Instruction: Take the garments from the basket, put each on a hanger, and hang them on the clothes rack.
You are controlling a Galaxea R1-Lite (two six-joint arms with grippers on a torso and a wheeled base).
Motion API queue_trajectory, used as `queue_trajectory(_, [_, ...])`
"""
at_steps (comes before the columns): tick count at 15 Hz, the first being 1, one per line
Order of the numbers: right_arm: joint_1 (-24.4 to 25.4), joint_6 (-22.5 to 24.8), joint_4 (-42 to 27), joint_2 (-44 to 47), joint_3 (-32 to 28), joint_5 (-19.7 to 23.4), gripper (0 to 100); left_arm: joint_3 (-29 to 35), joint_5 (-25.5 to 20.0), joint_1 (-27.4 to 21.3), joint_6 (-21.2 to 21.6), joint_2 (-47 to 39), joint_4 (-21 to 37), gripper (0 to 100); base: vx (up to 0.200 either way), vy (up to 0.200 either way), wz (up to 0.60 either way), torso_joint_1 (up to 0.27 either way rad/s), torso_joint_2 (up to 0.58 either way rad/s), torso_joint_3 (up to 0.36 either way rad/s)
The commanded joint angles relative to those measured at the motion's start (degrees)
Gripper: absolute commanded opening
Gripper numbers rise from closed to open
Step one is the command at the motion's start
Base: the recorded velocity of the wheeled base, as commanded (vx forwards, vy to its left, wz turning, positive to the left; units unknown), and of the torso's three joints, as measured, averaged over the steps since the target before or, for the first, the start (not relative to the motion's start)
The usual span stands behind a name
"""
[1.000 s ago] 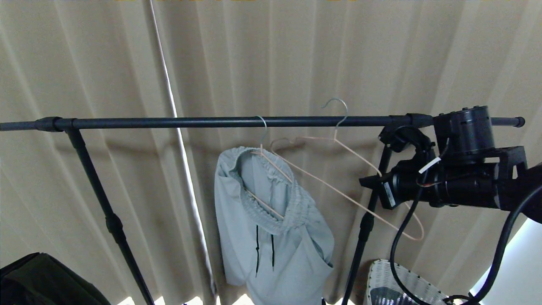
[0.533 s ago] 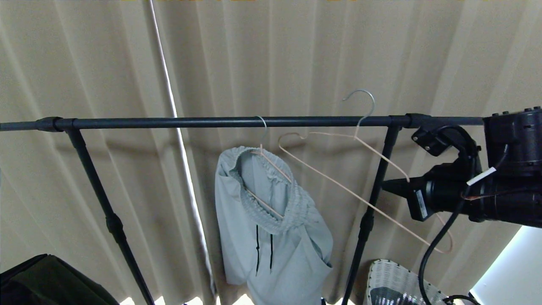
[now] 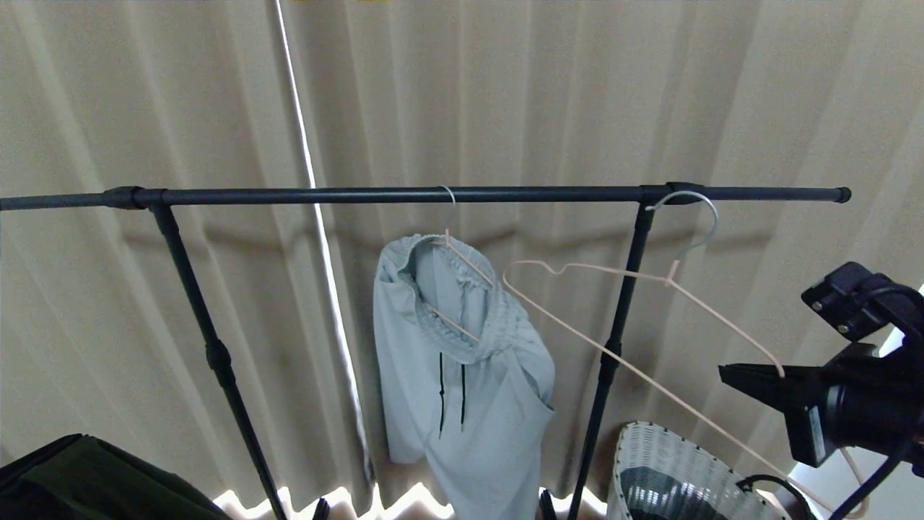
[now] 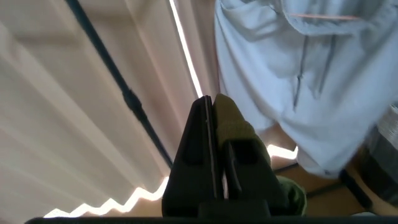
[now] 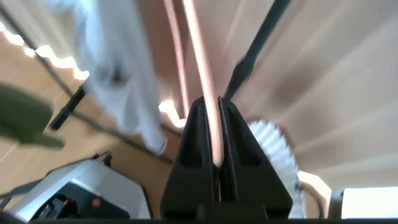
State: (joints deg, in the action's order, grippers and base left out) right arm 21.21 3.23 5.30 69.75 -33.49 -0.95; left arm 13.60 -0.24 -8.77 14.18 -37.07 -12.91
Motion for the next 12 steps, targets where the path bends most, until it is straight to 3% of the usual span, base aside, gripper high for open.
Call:
queue_trajectory(1, [0.0,-0.9,0.1,-5.0,3.5,-0.2,0,0.0,0.0,0.0,0.1,-0.1,0.0,0,-0.200,0.000,0.00,0.002,0.01,0.002])
queue_trajectory(8, [-1.1,-0.9,0.0,-7.6,6.6,-0.6,0,-0.1,0.0,0.1,0.0,0.2,-0.1,0,-0.200,0.000,0.00,0.000,0.00,0.004])
queue_trajectory(12, [-1.1,-0.9,0.1,-7.6,6.9,-0.5,0,-0.2,0.0,0.0,0.0,0.5,-0.1,0,0.000,0.000,0.00,0.000,0.00,0.000])
